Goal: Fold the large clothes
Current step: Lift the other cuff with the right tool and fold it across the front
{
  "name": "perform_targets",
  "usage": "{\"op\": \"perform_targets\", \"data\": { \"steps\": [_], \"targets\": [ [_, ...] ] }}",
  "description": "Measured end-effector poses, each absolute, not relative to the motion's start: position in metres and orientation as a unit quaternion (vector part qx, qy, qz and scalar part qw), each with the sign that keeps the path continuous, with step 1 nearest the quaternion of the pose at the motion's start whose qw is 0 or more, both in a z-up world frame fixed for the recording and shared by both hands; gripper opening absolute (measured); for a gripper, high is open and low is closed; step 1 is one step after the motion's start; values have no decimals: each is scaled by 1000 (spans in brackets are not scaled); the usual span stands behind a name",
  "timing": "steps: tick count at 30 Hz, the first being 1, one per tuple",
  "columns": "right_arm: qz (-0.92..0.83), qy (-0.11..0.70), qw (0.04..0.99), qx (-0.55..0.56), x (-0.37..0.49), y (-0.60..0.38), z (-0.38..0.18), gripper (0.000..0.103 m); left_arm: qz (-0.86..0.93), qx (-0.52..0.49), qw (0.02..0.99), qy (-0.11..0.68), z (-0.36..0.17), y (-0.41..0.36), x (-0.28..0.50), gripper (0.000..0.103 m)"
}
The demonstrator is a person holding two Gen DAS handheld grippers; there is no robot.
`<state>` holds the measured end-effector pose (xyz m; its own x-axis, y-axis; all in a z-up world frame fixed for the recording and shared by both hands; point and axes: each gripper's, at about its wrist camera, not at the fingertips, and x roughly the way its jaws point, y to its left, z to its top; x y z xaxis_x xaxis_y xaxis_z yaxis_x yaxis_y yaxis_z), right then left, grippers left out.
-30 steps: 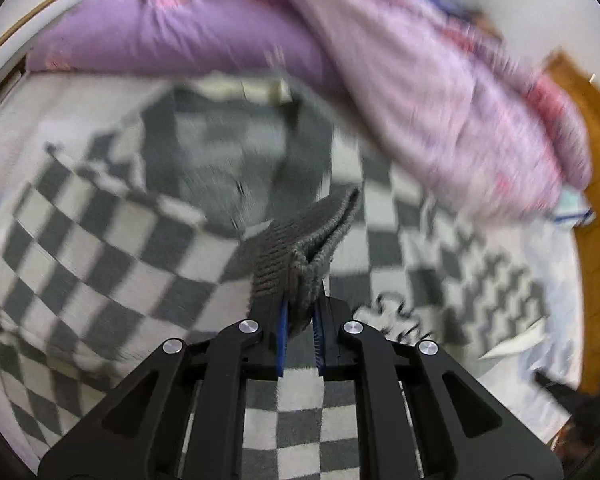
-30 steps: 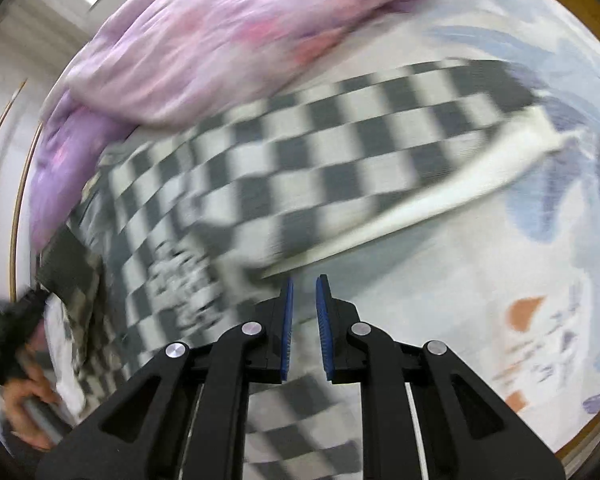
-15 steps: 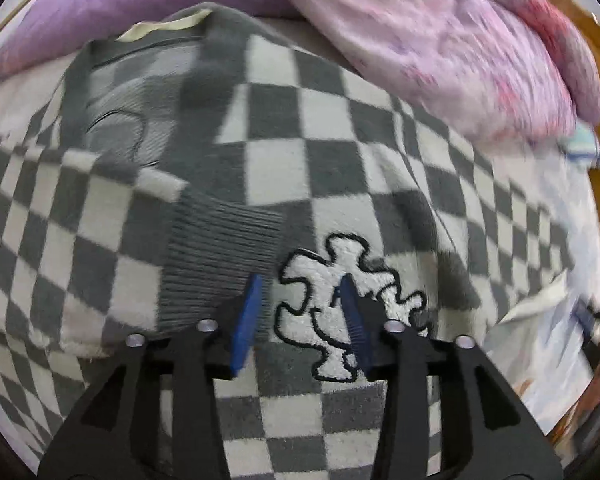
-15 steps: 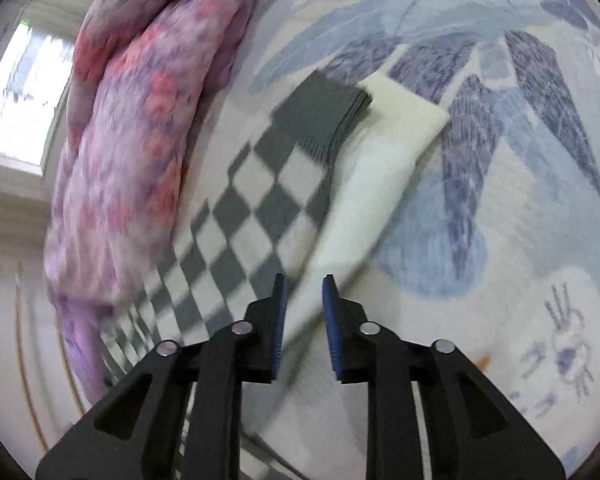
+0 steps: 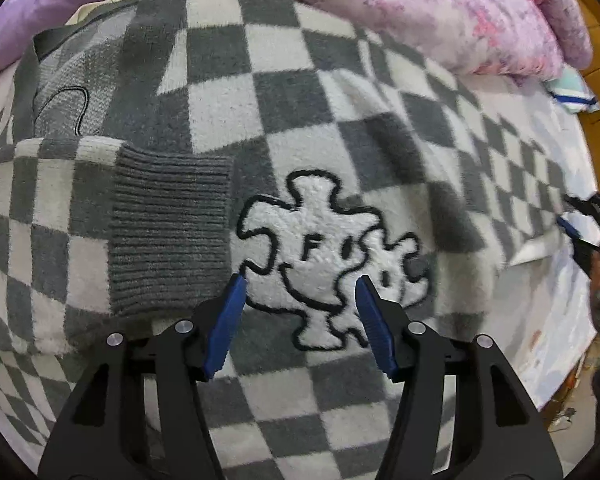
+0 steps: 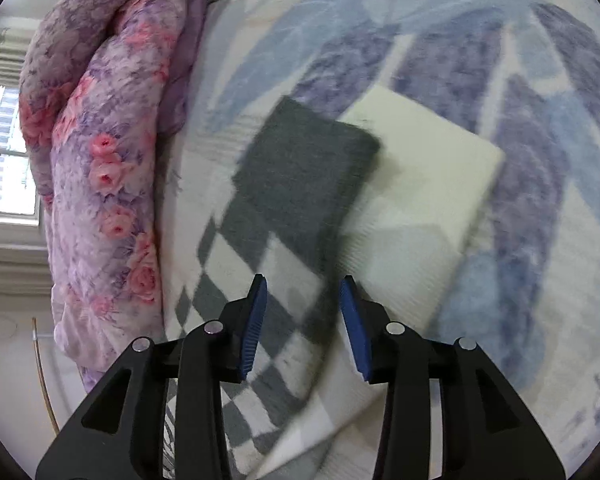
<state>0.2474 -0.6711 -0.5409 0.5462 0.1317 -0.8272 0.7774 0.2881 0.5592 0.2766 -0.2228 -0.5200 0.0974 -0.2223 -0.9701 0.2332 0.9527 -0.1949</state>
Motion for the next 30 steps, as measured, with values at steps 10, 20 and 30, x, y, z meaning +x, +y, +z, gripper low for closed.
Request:
{"op": "perform_targets", "data": {
  "steps": [10, 20, 30],
  "targets": [
    [-217, 421, 768, 431, 256, -641, -485, 9, -116, -7, 764, 635, -478, -164, 266, 65],
    [-55, 403, 894, 190, 287, -418, -331, 8, -4, -47, 777, 628, -455, -16, 263, 65],
    [77, 437, 888, 119, 315, -172, -319, 9, 41, -95, 789, 606, -434, 113, 239, 65]
  ]
}}
